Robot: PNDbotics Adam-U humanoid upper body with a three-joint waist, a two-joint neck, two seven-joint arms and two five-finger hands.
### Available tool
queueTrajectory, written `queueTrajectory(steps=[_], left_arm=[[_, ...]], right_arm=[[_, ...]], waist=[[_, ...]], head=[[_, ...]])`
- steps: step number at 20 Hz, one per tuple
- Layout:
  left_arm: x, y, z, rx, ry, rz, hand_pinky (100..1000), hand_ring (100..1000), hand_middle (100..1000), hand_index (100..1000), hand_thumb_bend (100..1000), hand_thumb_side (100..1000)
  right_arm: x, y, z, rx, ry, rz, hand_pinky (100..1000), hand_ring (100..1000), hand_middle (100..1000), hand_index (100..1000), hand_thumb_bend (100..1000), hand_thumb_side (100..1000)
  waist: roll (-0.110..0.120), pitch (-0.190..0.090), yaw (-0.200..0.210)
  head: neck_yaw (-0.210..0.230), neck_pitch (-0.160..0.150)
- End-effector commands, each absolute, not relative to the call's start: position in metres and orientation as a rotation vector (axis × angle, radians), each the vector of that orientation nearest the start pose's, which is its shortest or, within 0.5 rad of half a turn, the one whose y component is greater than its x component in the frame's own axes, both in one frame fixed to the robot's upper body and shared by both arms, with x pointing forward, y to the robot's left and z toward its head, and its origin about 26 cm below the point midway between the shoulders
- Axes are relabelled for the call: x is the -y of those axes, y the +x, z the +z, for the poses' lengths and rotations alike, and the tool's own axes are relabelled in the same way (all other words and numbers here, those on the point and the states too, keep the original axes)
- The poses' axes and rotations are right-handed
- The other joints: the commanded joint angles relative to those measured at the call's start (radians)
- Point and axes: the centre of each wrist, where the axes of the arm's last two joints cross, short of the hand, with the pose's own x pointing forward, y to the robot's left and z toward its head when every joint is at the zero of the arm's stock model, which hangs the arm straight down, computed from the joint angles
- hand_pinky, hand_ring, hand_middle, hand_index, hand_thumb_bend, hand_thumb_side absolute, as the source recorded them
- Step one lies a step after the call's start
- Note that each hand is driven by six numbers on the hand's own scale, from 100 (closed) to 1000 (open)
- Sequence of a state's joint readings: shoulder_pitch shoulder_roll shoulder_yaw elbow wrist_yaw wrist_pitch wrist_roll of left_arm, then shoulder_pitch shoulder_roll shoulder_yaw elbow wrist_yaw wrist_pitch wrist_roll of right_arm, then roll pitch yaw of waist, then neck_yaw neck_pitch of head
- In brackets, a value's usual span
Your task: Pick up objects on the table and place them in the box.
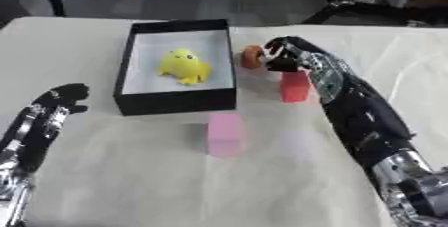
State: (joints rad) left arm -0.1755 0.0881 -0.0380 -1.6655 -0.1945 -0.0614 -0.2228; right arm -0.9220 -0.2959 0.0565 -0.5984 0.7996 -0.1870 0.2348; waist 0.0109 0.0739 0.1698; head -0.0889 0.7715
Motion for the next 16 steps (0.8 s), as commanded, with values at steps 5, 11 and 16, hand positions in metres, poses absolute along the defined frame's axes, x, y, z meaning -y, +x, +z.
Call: queueTrajectory(steps=[5,11,16], left_arm=[[-0.232,0.318,0.074,1.876,0.029,-0.522,795,839,765,819,232,740],[-0.231,0.318,0.074,1.878,0.027,-0.523,794,839,765,819,233,740],[-0.231,0.318,0.074,1.879,0.025,-0.523,794,838,765,820,234,740]], right_arm=[[0.264,0.486,0.093,1.356,-0.631,1.258,845,758,759,861,124,725],[0.258,0.487,0.094,1.371,-0.639,1.273,844,753,751,837,100,681],[0.25,0.488,0.099,1.401,-0.673,1.276,839,738,726,776,100,619]], waist=[[0.002,0.003,0.002],[0.004,0.004,0.003],[0.004,0.004,0.006]], head=[[-0.015,-0.002],[-0.023,-0.002],[-0.03,-0.002]])
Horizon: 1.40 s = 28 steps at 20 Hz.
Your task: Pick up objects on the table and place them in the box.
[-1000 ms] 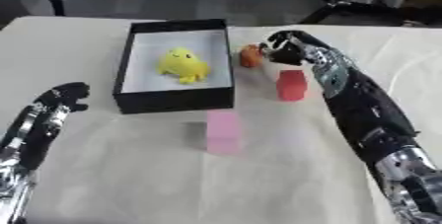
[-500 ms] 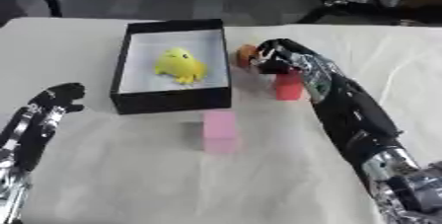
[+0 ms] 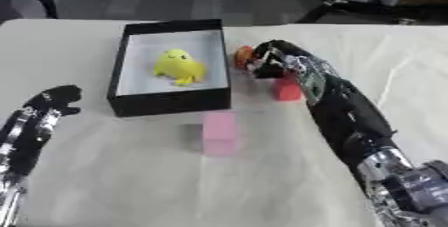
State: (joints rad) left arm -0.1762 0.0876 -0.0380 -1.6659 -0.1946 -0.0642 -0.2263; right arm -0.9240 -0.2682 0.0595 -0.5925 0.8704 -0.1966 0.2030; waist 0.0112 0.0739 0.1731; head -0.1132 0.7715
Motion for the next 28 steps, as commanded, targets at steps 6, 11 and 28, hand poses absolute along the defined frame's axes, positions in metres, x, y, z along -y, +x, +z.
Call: queueTrajectory(steps=[6,11,28], left_arm=[[-0.23,0.318,0.074,1.879,0.02,-0.523,794,838,765,819,235,740],[-0.229,0.319,0.074,1.88,0.015,-0.524,794,838,765,819,236,740],[-0.228,0.319,0.075,1.884,0.014,-0.522,793,837,764,819,238,739]], right_arm=[[0.237,0.491,0.107,1.43,-0.778,1.246,832,701,650,645,100,451],[0.224,0.493,0.112,1.442,-0.893,1.204,822,670,590,541,100,278],[0.232,0.491,0.109,1.475,-1.007,1.132,813,655,586,789,100,550]], waist=[[0.005,0.004,0.007],[0.005,0.006,0.013],[0.003,0.007,0.017]], head=[[-0.015,-0.002],[-0.023,-0.002],[-0.027,-0.002]])
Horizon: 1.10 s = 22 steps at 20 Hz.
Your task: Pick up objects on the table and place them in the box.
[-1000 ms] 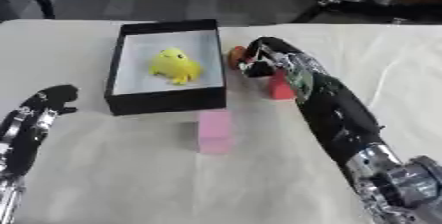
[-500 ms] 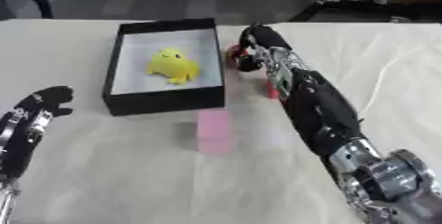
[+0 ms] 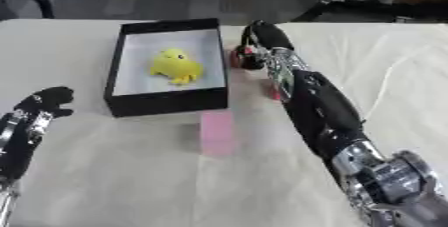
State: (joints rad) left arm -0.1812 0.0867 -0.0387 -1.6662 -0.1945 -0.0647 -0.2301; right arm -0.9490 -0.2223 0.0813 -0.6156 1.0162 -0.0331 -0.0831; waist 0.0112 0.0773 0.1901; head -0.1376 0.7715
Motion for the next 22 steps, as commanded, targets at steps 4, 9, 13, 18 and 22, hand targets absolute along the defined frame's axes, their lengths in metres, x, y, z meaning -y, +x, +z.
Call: queueTrajectory(steps=[4,9,13,18,22], left_arm=[[-0.228,0.319,0.075,1.884,0.015,-0.522,793,837,763,819,238,740],[-0.229,0.319,0.075,1.884,0.016,-0.521,793,836,763,819,238,740],[-0.228,0.319,0.075,1.885,0.016,-0.522,793,836,763,819,238,740],[-0.228,0.32,0.076,1.887,0.016,-0.52,794,836,763,819,238,740],[-0.228,0.32,0.076,1.888,0.016,-0.52,793,836,763,819,238,740]], right_arm=[[0.234,0.491,0.109,1.471,-0.958,1.136,823,685,630,872,170,755],[0.238,0.49,0.105,1.412,-0.916,1.165,836,719,678,908,192,816],[0.24,0.49,0.102,1.366,-0.901,1.191,845,735,699,916,195,801],[0.241,0.489,0.097,1.306,-0.871,1.254,856,752,721,916,162,709],[0.243,0.489,0.095,1.26,-0.847,1.298,862,758,724,904,135,585]], waist=[[0.003,0.004,0.0],[0.002,0.006,0.0],[0.001,0.007,0.0],[0.002,0.007,0.001],[0.002,0.006,0.001]], head=[[-0.002,-0.002],[-0.003,-0.002],[-0.003,-0.002],[-0.003,-0.002],[-0.002,-0.002]])
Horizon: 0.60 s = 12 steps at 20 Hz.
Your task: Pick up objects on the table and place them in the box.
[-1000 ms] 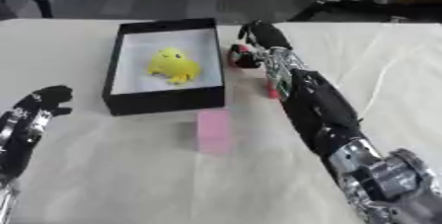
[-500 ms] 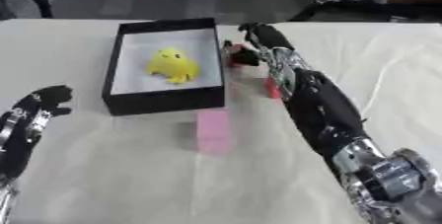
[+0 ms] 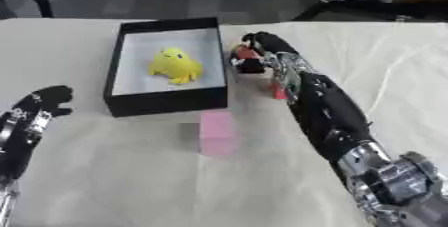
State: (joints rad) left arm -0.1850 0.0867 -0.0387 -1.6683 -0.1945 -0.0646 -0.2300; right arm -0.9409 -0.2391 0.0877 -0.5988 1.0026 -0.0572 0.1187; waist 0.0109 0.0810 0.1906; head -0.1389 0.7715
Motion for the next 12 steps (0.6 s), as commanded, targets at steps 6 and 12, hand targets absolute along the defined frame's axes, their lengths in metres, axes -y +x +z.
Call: queueTrajectory(steps=[6,12], left_arm=[[-0.2282,0.3196,0.0763,1.888,0.016,-0.519,793,836,763,820,238,740],[-0.2283,0.3196,0.0763,1.888,0.017,-0.518,794,835,762,820,239,739]], right_arm=[[0.2419,0.4887,0.0972,1.242,-0.853,1.332,860,751,696,840,100,242],[0.2426,0.4891,0.1008,1.245,-0.89,1.321,845,712,605,595,100,100]], waist=[[0.002,0.003,0.001],[0.002,0.002,0.0]], head=[[-0.001,-0.002],[-0.001,-0.002]])
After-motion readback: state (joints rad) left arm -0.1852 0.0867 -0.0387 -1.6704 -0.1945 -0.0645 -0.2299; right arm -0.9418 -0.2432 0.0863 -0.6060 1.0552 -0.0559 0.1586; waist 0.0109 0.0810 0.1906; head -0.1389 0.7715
